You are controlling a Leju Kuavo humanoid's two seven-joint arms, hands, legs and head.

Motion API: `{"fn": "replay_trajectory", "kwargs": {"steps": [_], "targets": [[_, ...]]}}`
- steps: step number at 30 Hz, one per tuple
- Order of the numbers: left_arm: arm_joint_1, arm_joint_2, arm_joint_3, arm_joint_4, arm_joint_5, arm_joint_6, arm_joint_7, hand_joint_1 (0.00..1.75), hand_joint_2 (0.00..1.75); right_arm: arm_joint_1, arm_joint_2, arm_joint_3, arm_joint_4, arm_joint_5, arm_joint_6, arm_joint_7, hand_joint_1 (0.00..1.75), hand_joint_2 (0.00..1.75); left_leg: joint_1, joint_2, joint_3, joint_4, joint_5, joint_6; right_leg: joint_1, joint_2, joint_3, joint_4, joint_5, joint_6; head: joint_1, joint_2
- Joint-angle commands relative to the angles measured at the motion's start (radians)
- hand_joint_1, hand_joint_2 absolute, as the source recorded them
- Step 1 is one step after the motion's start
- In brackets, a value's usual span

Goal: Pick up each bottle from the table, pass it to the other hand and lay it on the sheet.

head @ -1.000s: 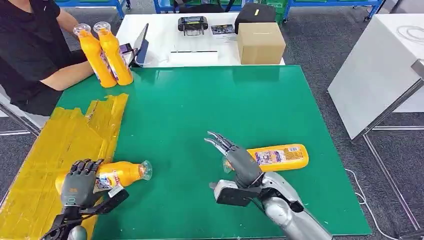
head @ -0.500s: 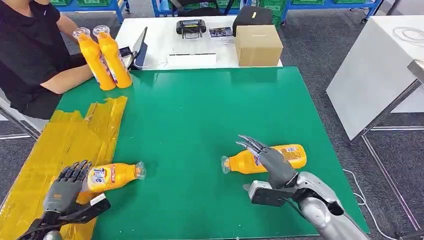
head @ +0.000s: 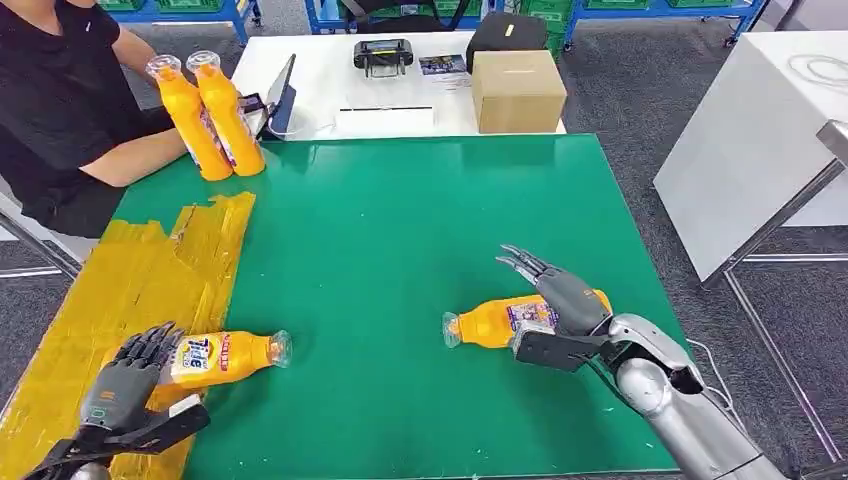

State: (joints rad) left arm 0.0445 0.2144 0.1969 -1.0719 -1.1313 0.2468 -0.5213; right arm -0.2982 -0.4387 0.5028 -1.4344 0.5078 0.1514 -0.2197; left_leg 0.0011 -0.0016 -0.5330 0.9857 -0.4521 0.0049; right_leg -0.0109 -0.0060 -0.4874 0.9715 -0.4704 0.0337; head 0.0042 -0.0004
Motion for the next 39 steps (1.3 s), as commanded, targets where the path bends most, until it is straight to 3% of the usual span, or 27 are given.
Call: {"fn": "replay_trajectory", "kwargs": {"steps": [1,3,7,9,18,28,36,39], "targets": [[0.092,-0.143,0.039,-0.170,0.443,-0.203,-0.177,0.00,0.00,-0.014,-0.059,0.015,0.076,0.006,0.022,0.044,0.00,1.75,0.001,0.004,-0.006,0.000,0.001,0.001,0.001,0.004,-0.006,-0.002,0.003,0.000,0.000,0.000],[0.108,-0.148,0.000,-0.276,0.642,-0.266,-0.177,0.00,0.00,-0.005,-0.087,0.013,0.081,0.014,0.042,0.061,0.00,1.75,0.001,-0.002,-0.008,0.001,0.002,0.001,0.001,-0.001,-0.008,-0.002,0.002,0.001,0.000,0.000],[0.107,-0.154,0.001,-0.276,0.639,-0.265,-0.177,0.00,0.00,-0.006,-0.092,0.010,0.087,0.014,0.042,0.060,0.00,1.75,0.001,-0.002,-0.011,0.002,0.002,0.002,0.000,-0.003,-0.011,-0.003,0.002,0.001,0.001,0.000],[0.122,-0.152,-0.020,-0.344,0.791,-0.321,-0.177,0.00,0.00,-0.019,-0.135,0.036,0.083,0.019,0.080,0.082,0.00,1.75,0.000,-0.001,-0.016,0.003,0.003,0.003,-0.001,-0.002,-0.015,-0.002,0.002,0.001,0.001,0.000],[0.128,-0.172,-0.025,-0.358,0.799,-0.323,-0.177,0.00,0.00,0.051,-0.284,0.000,-0.031,-0.012,0.116,0.110,0.00,1.75,0.000,-0.002,-0.022,0.004,0.002,0.003,-0.001,-0.003,-0.021,-0.002,0.002,0.002,0.000,0.000],[0.140,-0.171,-0.021,-0.382,0.839,-0.346,-0.177,0.00,0.00,0.119,-0.370,-0.050,-0.108,-0.011,0.133,0.151,0.00,1.75,-0.001,-0.002,-0.025,0.005,0.002,0.003,-0.002,-0.003,-0.025,-0.001,0.002,0.003,0.000,0.000],[0.120,-0.172,-0.030,-0.370,0.851,-0.357,-0.177,0.00,0.00,0.064,-0.326,-0.002,-0.044,0.034,0.163,0.150,0.00,1.75,-0.001,0.000,-0.024,0.003,0.003,0.003,-0.002,-0.001,-0.024,-0.002,0.003,0.002,0.000,0.000],[0.097,-0.172,-0.049,-0.343,0.846,-0.358,-0.177,0.00,0.00,-0.045,-0.205,0.096,0.129,0.127,0.155,0.139,0.00,1.75,0.001,0.002,-0.023,0.002,0.003,0.003,0.000,0.001,-0.023,-0.004,0.005,0.002,0.000,0.000]]}}
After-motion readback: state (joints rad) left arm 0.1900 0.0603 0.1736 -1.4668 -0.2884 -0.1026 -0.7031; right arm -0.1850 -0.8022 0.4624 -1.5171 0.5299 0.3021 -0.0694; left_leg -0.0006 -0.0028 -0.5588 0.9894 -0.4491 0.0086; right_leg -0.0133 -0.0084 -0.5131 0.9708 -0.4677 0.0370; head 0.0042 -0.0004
